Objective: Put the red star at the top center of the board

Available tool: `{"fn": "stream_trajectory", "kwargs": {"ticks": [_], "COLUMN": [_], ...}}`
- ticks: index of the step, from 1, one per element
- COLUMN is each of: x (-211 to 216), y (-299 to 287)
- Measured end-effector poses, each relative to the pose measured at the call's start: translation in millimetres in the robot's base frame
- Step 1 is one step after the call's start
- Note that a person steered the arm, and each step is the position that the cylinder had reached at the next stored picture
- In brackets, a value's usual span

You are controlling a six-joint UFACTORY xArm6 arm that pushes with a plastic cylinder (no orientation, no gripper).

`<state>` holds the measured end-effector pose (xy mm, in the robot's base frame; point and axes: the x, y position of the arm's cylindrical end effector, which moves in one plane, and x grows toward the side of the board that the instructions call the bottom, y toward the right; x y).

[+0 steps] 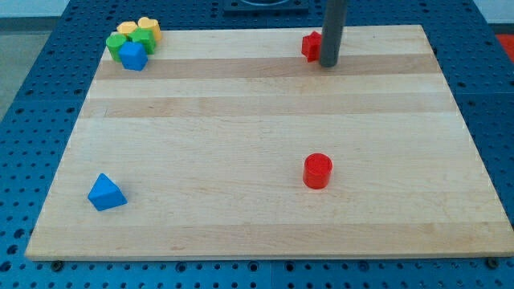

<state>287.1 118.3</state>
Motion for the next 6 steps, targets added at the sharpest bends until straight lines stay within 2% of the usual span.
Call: {"fn": "stream_trajectory", "kwargs": {"ticks": [1, 3, 6], "x": [-12.9, -22.0, -39.8], "y": [11.2, -37.5, -63.8]}}
